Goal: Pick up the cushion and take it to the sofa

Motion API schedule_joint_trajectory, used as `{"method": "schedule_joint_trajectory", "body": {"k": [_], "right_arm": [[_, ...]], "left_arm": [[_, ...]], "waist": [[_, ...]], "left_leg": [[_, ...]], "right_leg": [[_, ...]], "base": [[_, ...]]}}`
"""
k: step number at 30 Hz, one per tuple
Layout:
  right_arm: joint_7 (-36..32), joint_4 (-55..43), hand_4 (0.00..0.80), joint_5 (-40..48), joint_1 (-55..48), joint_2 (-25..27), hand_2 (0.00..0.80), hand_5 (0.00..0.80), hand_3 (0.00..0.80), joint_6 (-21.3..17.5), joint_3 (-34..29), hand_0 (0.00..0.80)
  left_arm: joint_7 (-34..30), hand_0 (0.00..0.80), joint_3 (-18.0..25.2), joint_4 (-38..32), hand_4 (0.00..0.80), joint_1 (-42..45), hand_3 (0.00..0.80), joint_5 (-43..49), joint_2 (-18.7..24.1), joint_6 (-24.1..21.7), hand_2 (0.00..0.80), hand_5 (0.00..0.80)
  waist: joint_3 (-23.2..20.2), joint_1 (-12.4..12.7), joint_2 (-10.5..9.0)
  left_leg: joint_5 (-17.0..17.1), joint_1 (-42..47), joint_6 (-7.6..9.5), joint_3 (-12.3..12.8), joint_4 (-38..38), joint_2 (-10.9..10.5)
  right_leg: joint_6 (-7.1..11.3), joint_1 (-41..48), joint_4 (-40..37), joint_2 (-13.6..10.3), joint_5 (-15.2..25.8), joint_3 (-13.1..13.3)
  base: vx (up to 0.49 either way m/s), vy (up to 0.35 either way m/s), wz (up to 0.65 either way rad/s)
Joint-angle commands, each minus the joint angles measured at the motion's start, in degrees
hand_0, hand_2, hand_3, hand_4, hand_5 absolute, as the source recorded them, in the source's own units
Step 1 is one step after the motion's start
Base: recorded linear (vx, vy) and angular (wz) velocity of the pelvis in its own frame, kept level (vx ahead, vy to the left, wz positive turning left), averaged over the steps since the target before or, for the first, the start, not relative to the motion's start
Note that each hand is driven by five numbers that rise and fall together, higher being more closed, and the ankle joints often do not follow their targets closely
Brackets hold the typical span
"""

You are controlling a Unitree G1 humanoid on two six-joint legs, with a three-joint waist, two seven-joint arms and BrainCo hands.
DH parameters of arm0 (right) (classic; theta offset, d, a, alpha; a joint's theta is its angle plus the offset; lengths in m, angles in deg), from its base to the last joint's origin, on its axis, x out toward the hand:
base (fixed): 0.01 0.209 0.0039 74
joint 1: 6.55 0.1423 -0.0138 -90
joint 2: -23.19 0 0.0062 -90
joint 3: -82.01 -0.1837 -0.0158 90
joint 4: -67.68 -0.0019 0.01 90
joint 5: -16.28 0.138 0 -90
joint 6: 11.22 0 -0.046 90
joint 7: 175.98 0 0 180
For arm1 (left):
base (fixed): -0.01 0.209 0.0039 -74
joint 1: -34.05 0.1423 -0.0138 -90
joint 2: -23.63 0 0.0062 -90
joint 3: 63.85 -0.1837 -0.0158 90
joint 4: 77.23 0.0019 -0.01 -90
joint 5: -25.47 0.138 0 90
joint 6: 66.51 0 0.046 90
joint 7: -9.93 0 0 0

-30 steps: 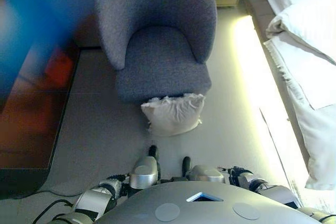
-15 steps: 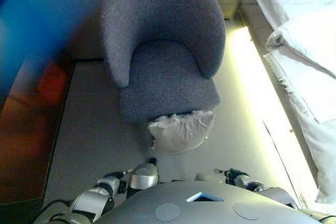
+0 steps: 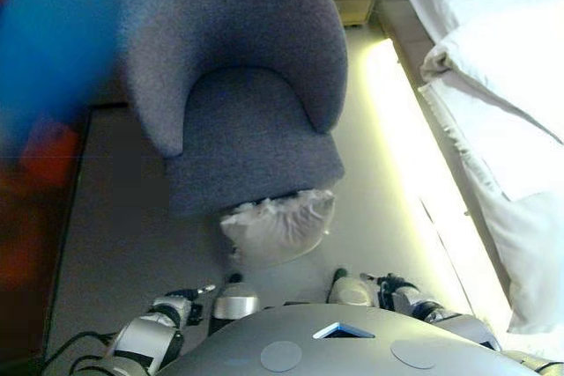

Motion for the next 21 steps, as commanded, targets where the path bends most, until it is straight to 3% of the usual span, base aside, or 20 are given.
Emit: {"method": "schedule_joint_trajectory", "body": {"k": [1,6,10,13,15,21], "right_arm": [[-0.7,1.0,0.000,-2.9,2.1,0.8,0.000,0.000,0.000,-0.6,-0.5,0.000],[0.2,0.9,0.000,-1.9,4.0,2.1,0.000,0.000,0.000,-0.4,1.5,0.000],[1.7,0.7,0.000,-1.4,5.7,3.3,0.000,0.000,0.000,-2.0,2.6,0.000],[3.8,0.0,0.000,-0.3,7.6,4.1,0.000,0.000,0.000,-4.9,3.3,0.000],[5.7,-1.1,0.000,-1.0,9.8,4.5,0.000,0.000,0.000,-7.4,4.0,0.000],[12.7,-6.1,0.000,-3.5,19.2,4.6,0.000,0.000,0.000,-11.5,8.6,0.000]], "left_arm": [[3.1,0.000,1.3,2.7,0.000,-3.2,0.000,-2.3,1.1,-2.3,0.000,0.000],[6.3,0.000,1.0,1.3,0.000,-4.6,0.000,-2.8,0.1,-7.1,0.000,0.000],[7.8,0.000,0.1,-0.3,0.000,-7.2,0.000,-5.1,-0.7,-10.8,0.000,0.000],[8.6,0.000,-1.1,-1.4,0.000,-9.7,0.000,-6.3,-1.1,-13.5,0.000,0.000],[9.3,0.000,-1.6,-2.1,0.000,-11.0,0.000,-7.0,-0.9,-15.8,0.000,0.000],[13.3,0.000,-4.2,-6.2,0.000,-18.3,0.000,-12.3,1.1,-20.5,0.000,0.000]], "waist": [[1.8,-1.3,-1.01],[3.3,-0.9,-0.11],[4.8,-1.2,1.28],[6.5,-1.4,2.05],[8.0,-1.0,2.31],[13.6,-0.2,2.32]], "left_leg": [[2.7,-5.3,2.97,-1.9,3.9,-1.2],[4.7,-7.4,0.33,-2.5,5.3,3.4],[6.5,-10.9,-0.50,-1.1,5.1,4.7],[7.3,-13.7,-0.90,-0.8,5.0,4.4],[7.1,-15.8,-0.85,-2.5,5.3,3.4],[6.9,-24.6,-0.38,-3.6,8.6,1.4]], "right_leg": [[1.39,0.8,-0.5,-5.0,2.9,2.4],[0.00,0.4,0.3,-3.2,1.0,0.6],[-0.88,-1.8,0.8,-2.7,0.2,-1.2],[-0.91,-4.2,1.1,-3.2,0.4,-2.2],[-0.53,-6.4,1.8,-3.7,0.6,-1.6],[0.50,-15.3,6.0,-5.4,1.2,0.1]], "base": [[0.067,-0.199,0.03],[-0.039,-0.125,0.01],[-0.141,0.014,0.11],[-0.203,0.074,0.27],[-0.097,0.111,0.34],[-0.124,0.098,0.13]]}}
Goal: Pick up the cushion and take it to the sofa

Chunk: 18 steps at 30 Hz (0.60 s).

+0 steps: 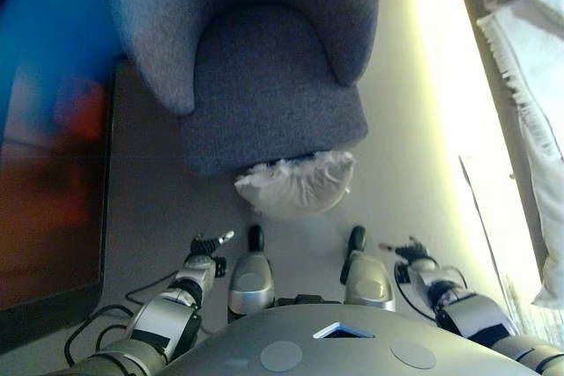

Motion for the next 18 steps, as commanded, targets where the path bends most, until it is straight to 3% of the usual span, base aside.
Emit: {"method": "schedule_joint_trajectory", "body": {"k": [1,8,12,18], "right_arm": [[4.7,-3.3,0.000,-1.2,6.4,0.0,0.000,0.000,0.000,-2.6,1.6,0.000],[12.8,-8.0,0.000,-4.4,18.9,-0.3,0.000,0.000,0.000,-4.0,6.2,0.000],[15.6,-16.4,0.000,-6.0,15.4,3.1,0.000,0.000,0.000,-6.1,5.7,0.000],[17.3,-31.2,0.000,-4.8,10.1,9.7,0.000,0.000,0.000,-2.2,3.4,0.000]], "left_arm": [[3.3,0.000,-1.4,-0.7,0.000,-6.6,0.000,-4.1,2.3,-3.7,0.000,0.000],[9.1,0.000,-2.9,-4.4,0.000,-17.1,0.000,-8.7,3.5,-9.4,0.000,0.000],[13.2,0.000,-2.8,-11.1,0.000,-17.0,0.000,-9.2,4.3,-11.8,0.000,0.000],[16.6,0.000,-0.8,-22.5,0.000,-14.7,0.000,-9.4,7.0,-12.5,0.000,0.000]], "waist": [[4.3,-0.3,-2.03],[11.0,0.5,-2.89],[13.8,-0.2,-3.80],[15.5,-0.6,-4.99]], "left_leg": [[4.6,-5.2,1.35,-1.1,0.8,1.0],[5.2,-16.6,2.84,-2.5,4.4,-2.4],[5.5,-21.2,3.28,-2.9,5.9,-3.0],[6.3,-28.5,3.54,-4.6,7.4,-3.6]], "right_leg": [[1.17,-1.4,2.4,-4.0,-0.1,2.8],[1.20,-12.6,6.2,-4.0,1.2,3.2],[1.26,-16.8,7.1,-3.3,1.8,4.1],[1.62,-23.6,8.0,-2.8,2.9,4.7]], "base": [[-0.139,0.052,0.16],[-0.101,0.039,0.20],[-0.070,0.016,0.08],[0.005,-0.009,0.03]]}}
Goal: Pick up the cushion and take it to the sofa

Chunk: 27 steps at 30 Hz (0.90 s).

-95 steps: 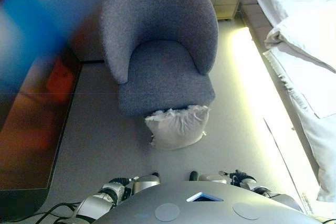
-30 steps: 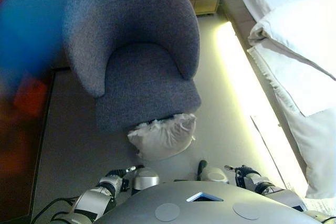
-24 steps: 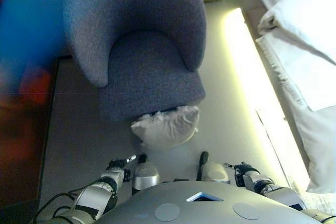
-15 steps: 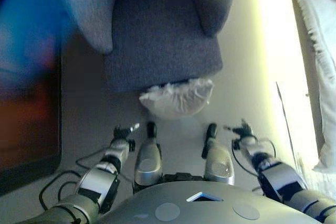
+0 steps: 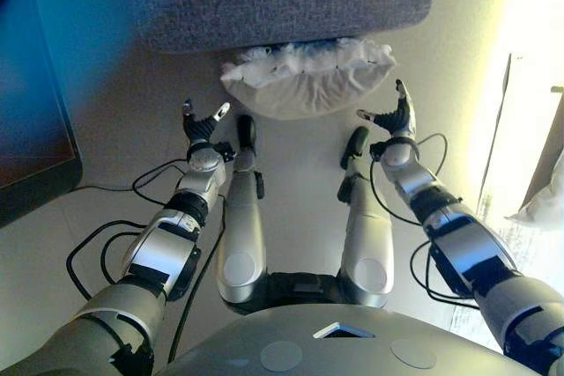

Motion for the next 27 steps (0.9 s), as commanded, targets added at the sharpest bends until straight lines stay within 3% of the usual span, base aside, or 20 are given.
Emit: {"method": "schedule_joint_trajectory", "body": {"k": [1,5,10,17,27], "right_arm": [[2.8,-7.4,0.000,0.4,-3.0,4.7,0.000,0.000,0.000,1.6,-2.8,0.000],[4.5,-10.3,0.000,2.7,-2.0,6.6,0.000,0.000,0.000,3.8,-4.2,0.000],[7.6,-8.0,0.000,7.9,1.3,7.9,0.000,0.000,0.000,3.3,-5.9,0.000],[7.6,-3.4,0.000,11.2,8.4,9.3,0.000,0.000,0.000,0.5,-7.3,0.000],[1.9,-3.2,0.000,13.1,19.6,11.6,0.000,0.000,0.000,-5.6,-3.2,0.000]], "left_arm": [[2.7,0.000,1.8,-4.3,0.000,1.8,0.000,0.0,3.3,-2.2,0.000,0.000],[3.6,0.000,1.6,-7.4,0.000,0.7,0.000,1.7,4.0,-2.7,0.000,0.000],[3.5,0.000,1.4,-8.1,0.000,-1.9,0.000,2.0,5.0,-4.3,0.000,0.000],[2.7,0.000,1.9,-6.2,0.000,-7.9,0.000,0.1,6.4,-5.1,0.000,0.000],[-0.5,0.000,1.8,-5.0,0.000,-16.1,0.000,-4.8,8.6,-6.9,0.000,0.000]], "waist": [[0.3,-0.7,-1.17],[0.3,-0.8,-0.89],[0.3,-0.7,-0.11],[0.3,-1.3,0.85],[0.3,-2.0,2.05]], "left_leg": [[4.7,-6.9,2.46,-0.8,0.8,-1.5],[5.3,-13.4,2.87,-1.9,1.9,-1.7],[5.2,-21.4,3.34,-3.8,5.4,-2.4],[4.1,-30.1,3.53,-4.9,10.1,-3.3],[2.0,-38.2,2.96,-4.7,15.5,-3.4]], "right_leg": [[1.51,-4.6,1.4,-0.6,2.8,4.1],[1.23,-11.5,3.8,0.5,2.5,5.1],[0.56,-19.5,7.8,1.0,2.2,6.9],[-0.11,-28.5,11.4,1.4,1.9,8.9],[-0.45,-37.0,16.8,2.5,0.2,11.3]], "base": [[0.051,-0.011,0.04],[0.038,0.001,0.03],[0.010,0.012,0.08],[-0.003,0.025,-0.02],[0.017,0.040,-0.05]]}}
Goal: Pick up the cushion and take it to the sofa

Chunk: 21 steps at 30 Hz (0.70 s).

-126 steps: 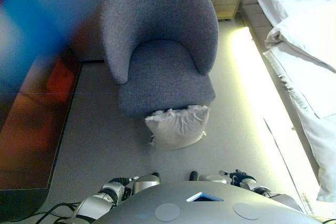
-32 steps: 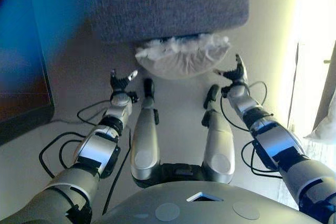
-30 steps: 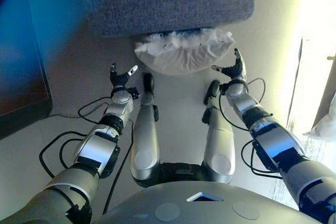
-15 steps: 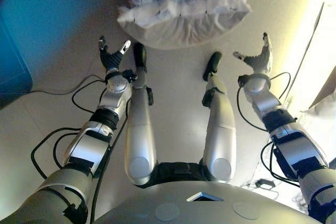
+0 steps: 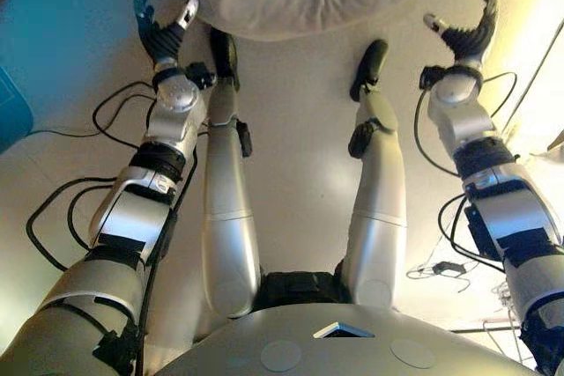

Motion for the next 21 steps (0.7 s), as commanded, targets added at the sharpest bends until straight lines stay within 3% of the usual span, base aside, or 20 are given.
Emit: {"method": "schedule_joint_trajectory", "body": {"k": [1,2,3,6,9,12,18,21], "right_arm": [[-2.4,-2.3,0.000,0.9,0.8,4.5,0.000,0.000,0.000,-4.8,2.1,0.000],[-3.9,-0.7,0.000,0.6,1.1,4.9,0.000,0.000,0.000,-7.4,2.4,0.000],[-6.2,1.8,0.000,0.8,2.2,5.0,0.000,0.000,0.000,-10.5,2.7,0.000],[-7.6,4.1,0.000,0.6,6.8,1.6,0.000,0.000,0.000,-13.3,6.0,0.000],[-10.5,-0.2,0.000,3.2,12.6,1.7,0.000,0.000,0.000,-11.3,9.5,0.000],[-13.0,-6.1,0.000,6.5,16.4,3.8,0.000,0.000,0.000,-7.5,11.7,0.000],[-19.6,-8.3,0.000,10.2,21.1,2.2,0.000,0.000,0.000,-6.1,13.5,0.000],[-25.6,-9.0,0.000,14.5,22.6,0.2,0.000,0.000,0.000,-5.5,14.3,0.000]], "left_arm": [[4.8,0.000,1.5,-0.2,0.000,-2.1,0.000,28.3,2.3,-39.0,0.000,0.000],[4.5,0.000,0.0,-2.0,0.000,-4.7,0.000,25.0,4.7,-35.9,0.000,0.000],[-1.2,0.000,-1.5,0.1,0.000,-7.6,0.000,1.1,5.6,-6.7,0.000,0.000],[-8.7,0.000,-2.4,8.2,0.000,-10.1,0.000,0.5,1.9,-12.4,0.000,0.000],[-14.4,0.000,-5.3,7.2,0.000,-11.4,0.000,0.3,-0.3,-7.4,0.000,0.000],[-18.3,0.000,-7.3,4.2,0.000,-12.3,0.000,-5.9,-0.1,-3.6,0.000,0.000],[-21.5,0.000,-9.3,1.4,0.000,-16.8,0.000,-12.7,-1.2,0.3,0.000,0.000],[-26.3,0.000,-10.0,0.5,0.000,-18.0,0.000,-16.5,-2.8,2.3,0.000,0.000]], "waist": [[-0.1,-0.1,3.21],[-0.1,-0.3,3.50],[-0.1,-0.4,3.56],[-0.1,-0.5,2.89],[-0.1,-0.2,2.40],[-0.1,-0.4,2.48],[-0.1,-0.5,3.04],[-0.1,-0.5,3.34]], "left_leg": [[2.5,-4.1,2.88,-1.6,0.1,-2.2],[2.8,-4.5,2.59,-1.4,-0.1,-1.9],[2.5,-4.7,2.54,-1.3,0.4,-1.9],[1.7,-5.5,2.40,-1.8,0.9,-2.2],[1.7,-7.5,2.54,-2.1,0.7,-2.1],[1.7,-9.8,2.78,-1.7,1.4,-2.1],[1.3,-13.4,2.74,-1.5,2.7,-2.3],[1.4,-14.4,2.56,-1.5,2.7,-2.5]], "right_leg": [[-0.38,-1.7,1.7,1.6,1.6,2.3],[-0.55,-2.2,2.3,1.7,1.5,2.4],[-0.40,-2.4,2.8,1.6,1.1,2.6],[0.24,-2.8,2.7,1.9,0.9,2.6],[0.29,-4.7,2.5,2.0,1.1,2.2],[0.27,-7.3,3.6,2.0,1.2,2.3],[0.26,-10.9,5.0,1.5,0.4,2.8],[0.42,-11.7,4.5,1.1,0.5,2.9]], "base": [[0.021,0.111,0.00],[0.014,0.118,0.02],[0.009,0.084,0.01],[0.017,-0.051,-0.05],[0.007,-0.033,-0.01],[0.030,0.034,-0.02],[0.010,0.029,-0.01],[0.000,-0.004,0.02]]}}
